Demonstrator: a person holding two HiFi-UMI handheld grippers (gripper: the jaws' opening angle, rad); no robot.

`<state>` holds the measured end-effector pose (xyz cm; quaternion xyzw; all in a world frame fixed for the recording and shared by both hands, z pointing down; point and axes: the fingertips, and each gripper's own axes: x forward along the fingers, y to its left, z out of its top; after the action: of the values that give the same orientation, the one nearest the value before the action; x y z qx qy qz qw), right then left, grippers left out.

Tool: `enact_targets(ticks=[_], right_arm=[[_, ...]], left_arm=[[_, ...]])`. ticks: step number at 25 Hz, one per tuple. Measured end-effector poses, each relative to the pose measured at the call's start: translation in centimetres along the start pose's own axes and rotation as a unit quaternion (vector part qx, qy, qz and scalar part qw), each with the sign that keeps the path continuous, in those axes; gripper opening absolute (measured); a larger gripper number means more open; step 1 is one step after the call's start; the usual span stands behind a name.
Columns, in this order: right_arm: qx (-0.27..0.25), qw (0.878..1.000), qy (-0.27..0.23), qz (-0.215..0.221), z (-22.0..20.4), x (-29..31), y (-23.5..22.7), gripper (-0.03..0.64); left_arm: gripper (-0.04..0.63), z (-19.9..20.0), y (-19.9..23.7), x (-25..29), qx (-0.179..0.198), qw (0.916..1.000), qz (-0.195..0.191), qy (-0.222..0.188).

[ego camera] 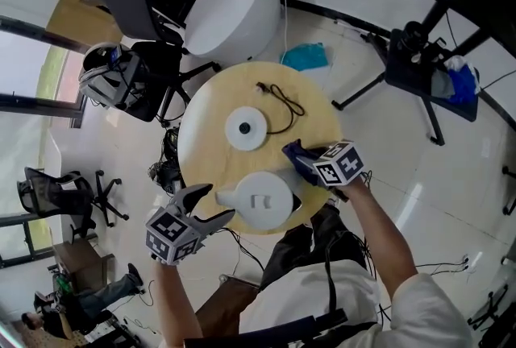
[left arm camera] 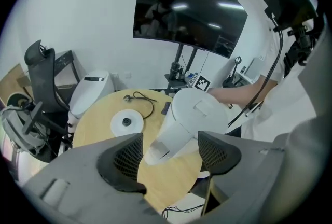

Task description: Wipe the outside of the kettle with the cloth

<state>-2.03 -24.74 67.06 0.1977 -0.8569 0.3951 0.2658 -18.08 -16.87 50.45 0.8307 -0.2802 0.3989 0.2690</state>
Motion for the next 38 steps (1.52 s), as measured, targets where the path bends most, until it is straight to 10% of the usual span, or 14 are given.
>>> enact_targets(ticks=[11, 28, 38], right_arm=[[-0.047, 0.995, -0.048, 0.071, 5.3, -1.5, 5.1, 0.081], [-0.004, 0.978, -0.13, 0.163, 5.1, -10.7, 11.5, 0.081], [0.084, 0.996, 0.009, -0.005, -5.0, 0.2, 0.7, 0.081]], left_arm=[[0.299, -0.2, -1.7, -1.2, -0.222, 0.9695, 0.073, -0.075], [0.272, 3.6, -0.4, 1.2, -0.087, 0.9916, 0.087, -0.039], [0.227, 4.8, -0.5, 1.7, -0.056, 0.9926, 0.105, -0.026]])
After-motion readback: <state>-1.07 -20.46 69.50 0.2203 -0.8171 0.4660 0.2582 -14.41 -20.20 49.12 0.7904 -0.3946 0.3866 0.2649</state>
